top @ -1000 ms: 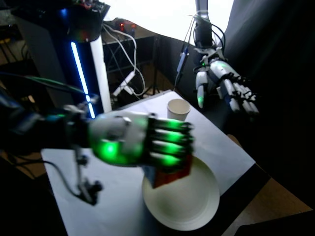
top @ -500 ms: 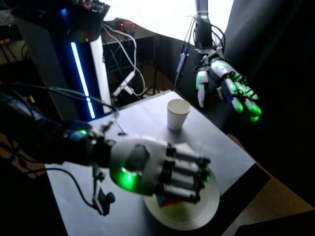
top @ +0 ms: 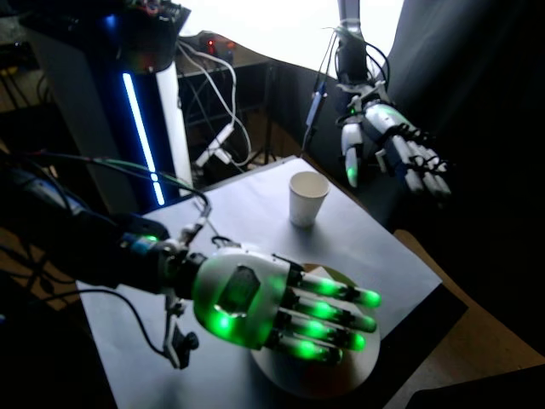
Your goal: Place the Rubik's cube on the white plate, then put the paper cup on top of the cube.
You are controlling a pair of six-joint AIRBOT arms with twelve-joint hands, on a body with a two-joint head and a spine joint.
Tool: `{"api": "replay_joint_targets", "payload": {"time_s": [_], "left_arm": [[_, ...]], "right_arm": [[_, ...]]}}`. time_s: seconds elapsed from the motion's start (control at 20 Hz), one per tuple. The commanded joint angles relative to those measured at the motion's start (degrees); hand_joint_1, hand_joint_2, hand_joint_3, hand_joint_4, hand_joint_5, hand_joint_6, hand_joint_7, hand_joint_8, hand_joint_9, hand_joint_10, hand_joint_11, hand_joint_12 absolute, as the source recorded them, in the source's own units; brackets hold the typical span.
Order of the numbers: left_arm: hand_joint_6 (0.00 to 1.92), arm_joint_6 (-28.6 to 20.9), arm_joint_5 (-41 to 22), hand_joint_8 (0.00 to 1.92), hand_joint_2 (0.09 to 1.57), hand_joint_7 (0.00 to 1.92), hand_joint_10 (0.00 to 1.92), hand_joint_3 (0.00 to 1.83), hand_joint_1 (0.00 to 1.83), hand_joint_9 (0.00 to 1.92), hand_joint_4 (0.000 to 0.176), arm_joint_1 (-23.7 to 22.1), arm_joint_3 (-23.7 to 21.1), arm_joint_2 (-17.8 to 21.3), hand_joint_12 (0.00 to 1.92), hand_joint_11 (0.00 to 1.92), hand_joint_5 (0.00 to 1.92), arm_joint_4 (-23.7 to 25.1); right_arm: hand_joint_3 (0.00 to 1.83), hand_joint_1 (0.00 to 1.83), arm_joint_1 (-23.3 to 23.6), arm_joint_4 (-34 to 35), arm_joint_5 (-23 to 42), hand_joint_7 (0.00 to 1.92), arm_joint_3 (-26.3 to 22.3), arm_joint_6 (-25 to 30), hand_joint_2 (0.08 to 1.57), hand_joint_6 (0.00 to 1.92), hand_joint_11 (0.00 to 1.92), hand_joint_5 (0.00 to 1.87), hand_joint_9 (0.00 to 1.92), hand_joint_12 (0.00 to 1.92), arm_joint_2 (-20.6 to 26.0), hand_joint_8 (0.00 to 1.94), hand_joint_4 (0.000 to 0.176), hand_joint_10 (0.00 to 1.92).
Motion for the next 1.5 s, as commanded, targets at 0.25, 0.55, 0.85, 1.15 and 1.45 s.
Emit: {"api": "replay_joint_targets", "payload": {"time_s": [0.25,0.55,0.85,1.15,1.45], "left_arm": [[0.00,-0.2,-7.7,0.00,1.35,0.07,0.00,0.00,0.58,0.06,0.061,-0.4,-0.1,0.2,0.53,0.00,0.15,-0.5],[0.00,-0.2,-9.5,0.00,1.27,0.04,0.01,0.00,0.57,0.05,0.091,0.8,-1.8,2.2,0.64,0.00,0.13,-0.4],[0.01,-0.2,-11.6,0.01,1.22,0.02,0.00,0.00,0.50,0.00,0.089,2.5,-4.7,5.0,0.26,0.00,0.04,1.7],[0.00,-2.3,-12.6,0.00,1.15,0.04,0.00,0.00,0.42,0.03,0.077,5.5,-7.5,7.1,0.39,0.00,0.02,5.2],[0.00,-6.2,-15.2,0.01,0.97,0.06,0.01,0.00,0.49,0.07,0.130,13.3,-10.5,9.2,1.00,0.00,0.01,5.7]], "right_arm": [[0.00,0.44,0.7,-2.6,10.8,0.00,-5.4,0.4,1.00,0.00,0.00,0.00,0.00,0.47,5.8,0.00,0.119,0.00],[0.00,0.43,-1.8,-4.7,21.6,0.00,-19.2,-7.0,1.10,0.00,0.00,0.00,0.10,0.23,19.0,0.00,0.147,0.02],[0.00,0.76,-10.4,-5.0,27.4,0.27,-29.3,-11.7,1.25,0.56,0.00,0.17,0.14,1.67,29.4,0.68,0.000,1.18],[0.00,0.91,-16.5,-4.6,27.9,0.31,-32.0,-11.7,1.25,1.04,0.00,0.22,0.29,1.62,33.2,1.14,0.000,1.28],[0.00,0.94,-18.8,-2.7,27.9,0.27,-32.0,-11.7,1.24,1.03,0.00,0.15,0.20,1.49,33.5,1.17,0.000,1.34]]}}
